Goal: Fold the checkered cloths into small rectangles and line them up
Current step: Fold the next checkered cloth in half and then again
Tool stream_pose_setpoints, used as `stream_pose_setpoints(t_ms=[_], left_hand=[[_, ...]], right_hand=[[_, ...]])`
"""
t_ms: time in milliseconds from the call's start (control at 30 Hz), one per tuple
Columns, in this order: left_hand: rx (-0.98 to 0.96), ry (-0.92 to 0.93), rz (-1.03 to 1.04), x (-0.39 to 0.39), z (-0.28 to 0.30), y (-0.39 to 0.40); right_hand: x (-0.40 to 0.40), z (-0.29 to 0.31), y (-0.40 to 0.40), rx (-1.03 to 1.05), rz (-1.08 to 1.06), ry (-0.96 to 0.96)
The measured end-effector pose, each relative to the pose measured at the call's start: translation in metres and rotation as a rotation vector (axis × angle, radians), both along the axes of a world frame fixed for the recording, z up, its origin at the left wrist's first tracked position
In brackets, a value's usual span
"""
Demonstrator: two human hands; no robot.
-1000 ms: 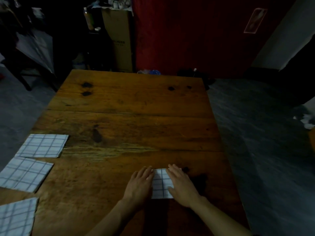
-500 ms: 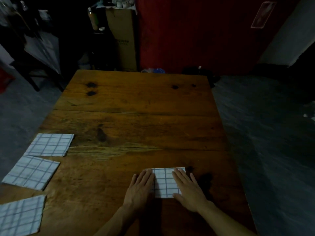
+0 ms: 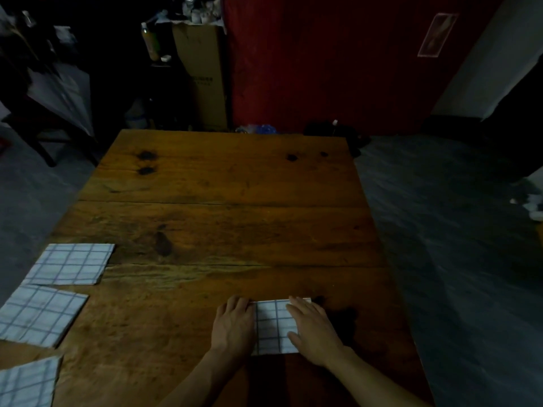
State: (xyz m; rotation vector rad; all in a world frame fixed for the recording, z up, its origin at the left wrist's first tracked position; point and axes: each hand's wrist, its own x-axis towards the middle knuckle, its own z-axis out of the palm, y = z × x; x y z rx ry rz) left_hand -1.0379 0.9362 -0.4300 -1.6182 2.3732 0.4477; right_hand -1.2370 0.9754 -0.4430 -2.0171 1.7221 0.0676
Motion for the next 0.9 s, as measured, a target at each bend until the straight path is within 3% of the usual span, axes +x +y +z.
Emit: stream_pose_setpoints(t_ms=[333, 900], left_hand=[[-0.035, -0.040, 0.003, 0.003, 0.005, -0.017], [0.089, -0.103, -0.015, -0.008, 0.001, -0.053]], right_hand=[[-0.016, 0.001, -0.008, -0.052, -0.104, -0.064], [-0.011, 0.005, -0.052, 0.070, -0.094, 0.089]])
